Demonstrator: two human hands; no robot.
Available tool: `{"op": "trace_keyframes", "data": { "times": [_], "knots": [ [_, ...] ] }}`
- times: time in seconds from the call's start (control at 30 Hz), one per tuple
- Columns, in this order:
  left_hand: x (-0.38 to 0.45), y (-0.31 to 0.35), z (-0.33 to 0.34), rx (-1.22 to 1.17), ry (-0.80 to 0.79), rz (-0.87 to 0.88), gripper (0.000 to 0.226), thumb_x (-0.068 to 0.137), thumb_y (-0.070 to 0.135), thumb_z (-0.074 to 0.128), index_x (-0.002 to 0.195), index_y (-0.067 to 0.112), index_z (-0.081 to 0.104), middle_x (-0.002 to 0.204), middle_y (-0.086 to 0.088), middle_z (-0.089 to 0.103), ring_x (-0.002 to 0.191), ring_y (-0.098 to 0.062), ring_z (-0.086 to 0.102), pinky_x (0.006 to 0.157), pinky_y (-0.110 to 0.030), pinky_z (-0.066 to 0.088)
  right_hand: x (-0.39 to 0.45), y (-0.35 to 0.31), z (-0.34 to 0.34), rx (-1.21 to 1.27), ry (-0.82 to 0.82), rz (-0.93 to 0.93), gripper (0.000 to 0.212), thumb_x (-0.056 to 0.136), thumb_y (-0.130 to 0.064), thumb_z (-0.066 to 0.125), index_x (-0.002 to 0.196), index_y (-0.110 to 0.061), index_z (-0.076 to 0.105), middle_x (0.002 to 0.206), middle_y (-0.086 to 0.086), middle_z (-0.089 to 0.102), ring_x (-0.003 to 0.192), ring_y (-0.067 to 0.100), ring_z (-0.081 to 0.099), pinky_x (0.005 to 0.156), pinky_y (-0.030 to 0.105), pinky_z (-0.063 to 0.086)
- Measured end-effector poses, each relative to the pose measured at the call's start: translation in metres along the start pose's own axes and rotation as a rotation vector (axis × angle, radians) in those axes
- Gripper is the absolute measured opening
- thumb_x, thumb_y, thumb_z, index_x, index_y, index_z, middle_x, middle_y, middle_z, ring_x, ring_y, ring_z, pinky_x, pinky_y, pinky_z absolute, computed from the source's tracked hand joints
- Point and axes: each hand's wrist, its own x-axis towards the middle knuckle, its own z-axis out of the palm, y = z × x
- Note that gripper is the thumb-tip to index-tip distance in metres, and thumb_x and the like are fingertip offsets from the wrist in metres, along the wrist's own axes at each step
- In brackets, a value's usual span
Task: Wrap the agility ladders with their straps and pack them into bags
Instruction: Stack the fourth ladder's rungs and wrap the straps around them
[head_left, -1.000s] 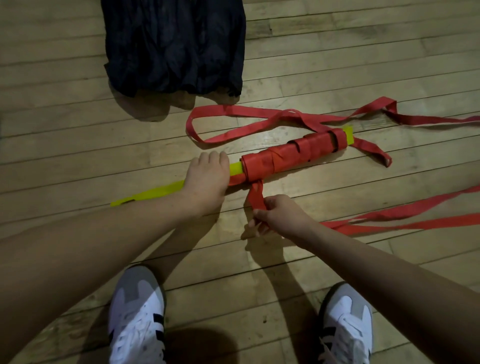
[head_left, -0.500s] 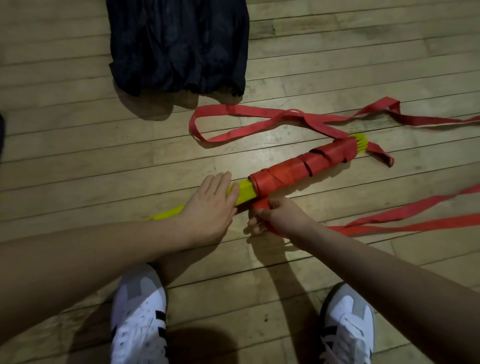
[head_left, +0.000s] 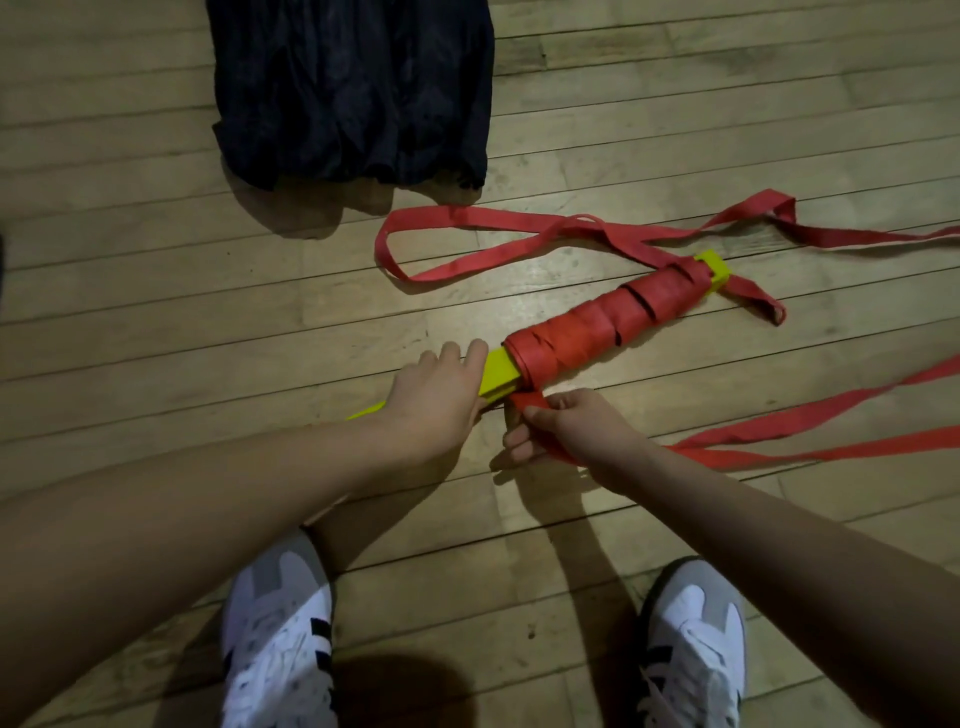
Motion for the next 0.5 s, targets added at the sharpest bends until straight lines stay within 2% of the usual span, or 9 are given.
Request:
{"op": "trace_keyframes", "data": {
  "times": [0.13, 0.23, 0.3, 0.37, 0.43, 0.5],
  "knots": [
    [0.022, -0.005, -0.009, 0.005, 0.016, -0.110, 0.058, 0.092, 0.035, 0.059, 0.135, 0.012, 0.029, 0.121, -0.011, 0.051, 0.108, -0.031, 0.054, 0.070, -0.037, 0.040, -0.002, -0.021, -0.001, 0.033, -0.054, -0.004, 0.015, 0.099, -0.003, 0.044, 0.092, 0.002, 0.057, 0.078, 0.014, 0.069, 0.064, 0.019, 0.066, 0.060, 0.026, 0.055],
    [0.035, -0.012, -0.016, 0.091, 0.055, -0.134, 0.067, 0.090, 0.027, 0.061, 0.142, 0.007, 0.024, 0.127, -0.014, 0.049, 0.113, -0.031, 0.052, 0.081, -0.038, 0.046, -0.004, -0.033, 0.000, 0.119, -0.122, 0.017, 0.013, 0.099, -0.001, 0.043, 0.097, 0.002, 0.056, 0.079, 0.015, 0.067, 0.065, 0.019, 0.066, 0.060, 0.026, 0.055],
    [0.039, -0.016, -0.017, 0.185, 0.082, -0.136, 0.064, 0.091, 0.016, 0.058, 0.143, 0.002, 0.024, 0.127, -0.017, 0.047, 0.114, -0.031, 0.050, 0.086, -0.037, 0.045, -0.002, -0.036, 0.001, 0.153, -0.125, 0.046, 0.015, 0.100, -0.002, 0.041, 0.105, 0.002, 0.055, 0.080, 0.015, 0.068, 0.064, 0.018, 0.067, 0.059, 0.027, 0.056],
    [0.041, -0.016, -0.017, 0.259, 0.075, -0.108, 0.051, 0.092, 0.011, 0.052, 0.138, 0.001, 0.034, 0.125, -0.016, 0.046, 0.112, -0.031, 0.047, 0.086, -0.036, 0.044, 0.002, -0.035, 0.002, 0.182, -0.117, 0.076, 0.019, 0.101, -0.008, 0.041, 0.109, 0.003, 0.054, 0.082, 0.015, 0.069, 0.062, 0.019, 0.068, 0.059, 0.028, 0.057],
    [0.039, -0.016, -0.014, 0.263, 0.065, -0.058, 0.040, 0.093, 0.015, 0.054, 0.129, 0.004, 0.043, 0.124, -0.014, 0.042, 0.111, -0.030, 0.044, 0.085, -0.035, 0.042, 0.005, -0.033, 0.003, 0.193, -0.117, 0.109, 0.021, 0.102, -0.013, 0.040, 0.106, 0.001, 0.055, 0.082, 0.014, 0.069, 0.062, 0.019, 0.068, 0.059, 0.029, 0.057],
    [0.033, -0.018, -0.010, 0.234, 0.066, 0.006, 0.050, 0.092, 0.032, 0.058, 0.131, 0.006, 0.041, 0.129, -0.013, 0.037, 0.116, -0.030, 0.040, 0.090, -0.036, 0.040, 0.007, -0.031, 0.004, 0.194, -0.113, 0.128, 0.021, 0.101, -0.014, 0.039, 0.101, -0.001, 0.056, 0.082, 0.014, 0.069, 0.063, 0.020, 0.068, 0.059, 0.029, 0.056]
  ]
}}
